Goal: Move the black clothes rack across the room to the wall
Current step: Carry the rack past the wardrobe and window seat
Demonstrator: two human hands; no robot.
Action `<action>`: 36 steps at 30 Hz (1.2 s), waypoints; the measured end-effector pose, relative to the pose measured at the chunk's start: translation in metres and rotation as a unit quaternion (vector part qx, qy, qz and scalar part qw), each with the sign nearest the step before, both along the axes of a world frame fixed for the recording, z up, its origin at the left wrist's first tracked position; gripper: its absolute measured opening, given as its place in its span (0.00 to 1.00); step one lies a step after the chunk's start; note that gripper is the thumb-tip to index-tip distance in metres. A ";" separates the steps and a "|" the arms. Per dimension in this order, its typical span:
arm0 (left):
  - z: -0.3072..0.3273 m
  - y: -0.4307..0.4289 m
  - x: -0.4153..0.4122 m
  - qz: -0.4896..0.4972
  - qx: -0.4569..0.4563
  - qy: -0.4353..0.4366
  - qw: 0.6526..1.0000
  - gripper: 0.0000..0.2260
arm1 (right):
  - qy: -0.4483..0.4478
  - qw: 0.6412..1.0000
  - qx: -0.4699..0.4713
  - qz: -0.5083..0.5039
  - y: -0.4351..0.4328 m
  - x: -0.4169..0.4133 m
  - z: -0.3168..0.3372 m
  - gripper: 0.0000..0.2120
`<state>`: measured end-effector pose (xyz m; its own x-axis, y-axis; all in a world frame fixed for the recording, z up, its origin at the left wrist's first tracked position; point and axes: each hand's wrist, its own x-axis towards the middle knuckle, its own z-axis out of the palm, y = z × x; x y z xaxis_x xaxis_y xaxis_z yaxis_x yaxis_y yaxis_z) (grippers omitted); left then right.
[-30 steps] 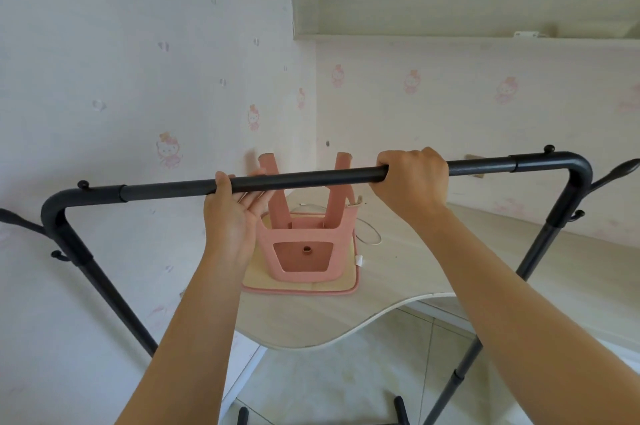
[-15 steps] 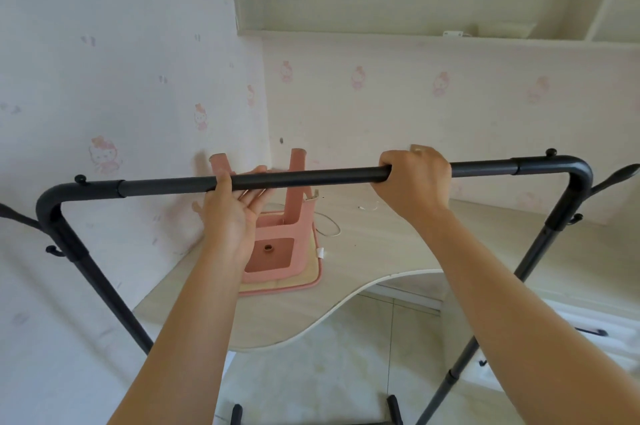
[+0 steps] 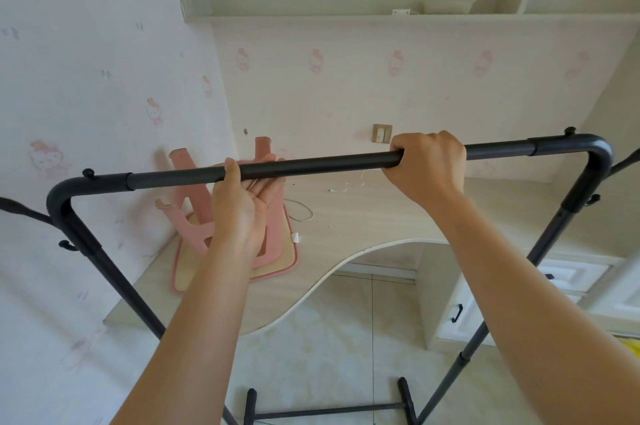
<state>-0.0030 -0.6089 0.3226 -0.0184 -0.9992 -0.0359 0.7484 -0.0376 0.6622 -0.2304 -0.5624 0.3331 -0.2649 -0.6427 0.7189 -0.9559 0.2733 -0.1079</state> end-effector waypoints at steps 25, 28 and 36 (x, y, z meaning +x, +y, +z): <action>-0.003 0.064 -0.138 -0.122 -0.009 0.022 0.992 0.09 | -0.025 0.993 0.029 -0.111 0.117 -0.124 0.004 0.09; -0.003 0.073 -0.156 -0.140 -0.004 0.018 0.990 0.09 | -0.028 0.991 0.038 -0.127 0.135 -0.137 0.004 0.08; -0.002 0.109 -0.202 -0.183 0.003 0.003 0.983 0.10 | -0.035 0.985 0.036 -0.166 0.186 -0.173 0.004 0.11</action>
<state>-0.2050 -0.5000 0.3209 -0.3760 -0.9257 -0.0407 0.6880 -0.3083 0.6570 -0.4036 -0.3761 0.3371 -0.5172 -0.5612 0.6462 -0.8030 0.5794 -0.1395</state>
